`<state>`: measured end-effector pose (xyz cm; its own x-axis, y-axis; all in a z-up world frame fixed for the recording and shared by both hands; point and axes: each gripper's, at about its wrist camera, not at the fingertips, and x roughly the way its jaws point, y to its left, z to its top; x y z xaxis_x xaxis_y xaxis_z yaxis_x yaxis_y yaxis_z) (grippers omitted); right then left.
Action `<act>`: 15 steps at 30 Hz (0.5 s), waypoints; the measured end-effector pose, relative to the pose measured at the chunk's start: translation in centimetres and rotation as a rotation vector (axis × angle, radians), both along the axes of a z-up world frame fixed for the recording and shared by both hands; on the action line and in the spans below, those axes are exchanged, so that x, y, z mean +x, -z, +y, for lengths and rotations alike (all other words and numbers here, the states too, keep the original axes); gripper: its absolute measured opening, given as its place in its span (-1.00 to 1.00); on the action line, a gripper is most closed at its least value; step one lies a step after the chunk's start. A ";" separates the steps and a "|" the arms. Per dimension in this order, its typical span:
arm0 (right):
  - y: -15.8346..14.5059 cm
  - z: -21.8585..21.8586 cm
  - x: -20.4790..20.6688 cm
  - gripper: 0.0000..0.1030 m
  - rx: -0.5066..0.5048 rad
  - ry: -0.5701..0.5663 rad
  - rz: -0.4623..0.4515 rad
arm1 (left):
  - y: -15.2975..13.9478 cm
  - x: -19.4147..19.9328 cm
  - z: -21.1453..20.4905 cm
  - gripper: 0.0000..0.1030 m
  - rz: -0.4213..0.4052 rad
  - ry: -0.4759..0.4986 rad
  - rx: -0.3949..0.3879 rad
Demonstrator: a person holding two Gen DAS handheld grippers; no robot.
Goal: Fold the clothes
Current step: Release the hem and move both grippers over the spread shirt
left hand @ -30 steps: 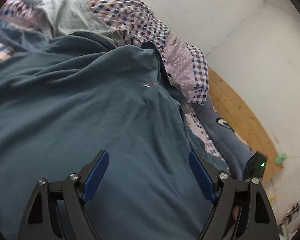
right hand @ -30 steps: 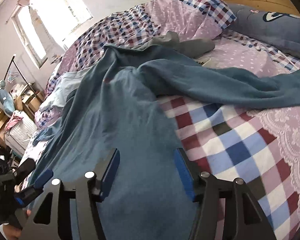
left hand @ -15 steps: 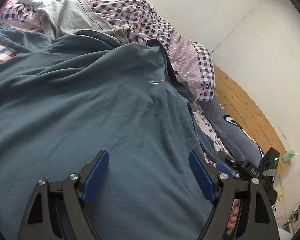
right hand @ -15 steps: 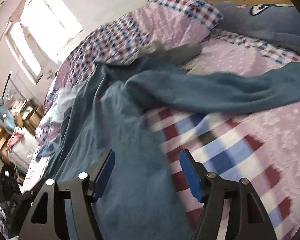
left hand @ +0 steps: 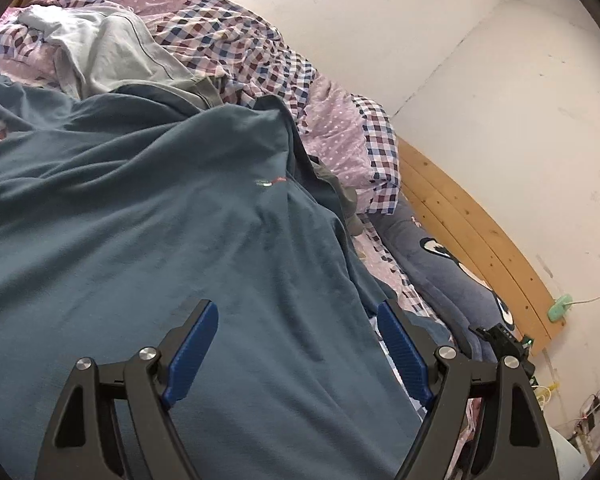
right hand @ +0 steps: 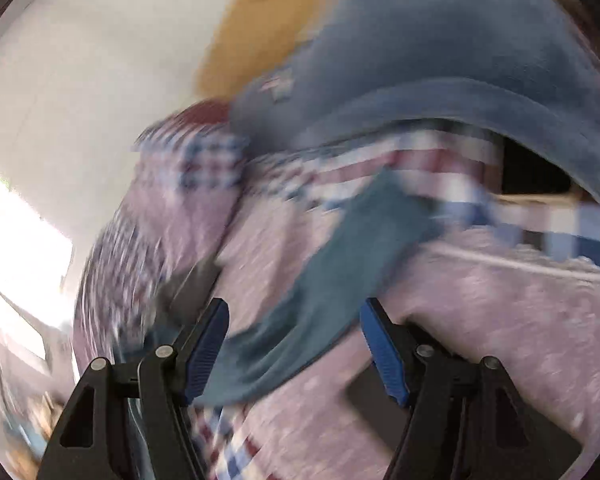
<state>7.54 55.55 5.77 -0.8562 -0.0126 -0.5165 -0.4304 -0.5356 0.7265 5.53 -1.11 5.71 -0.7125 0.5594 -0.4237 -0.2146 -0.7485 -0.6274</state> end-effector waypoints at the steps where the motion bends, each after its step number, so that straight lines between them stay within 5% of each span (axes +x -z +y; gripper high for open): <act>1: 0.5 1.1 0.3 0.41 -0.042 0.026 0.005 | 0.1 0.0 0.2 0.65 -0.001 0.001 -0.004; 3: 1.3 2.7 0.8 0.41 -0.111 0.058 0.020 | 0.2 0.1 0.6 0.65 0.000 -0.002 -0.017; 15: 3.5 4.8 -3.0 0.41 -0.147 0.066 -0.043 | 0.6 0.2 2.0 0.65 0.021 0.002 -0.072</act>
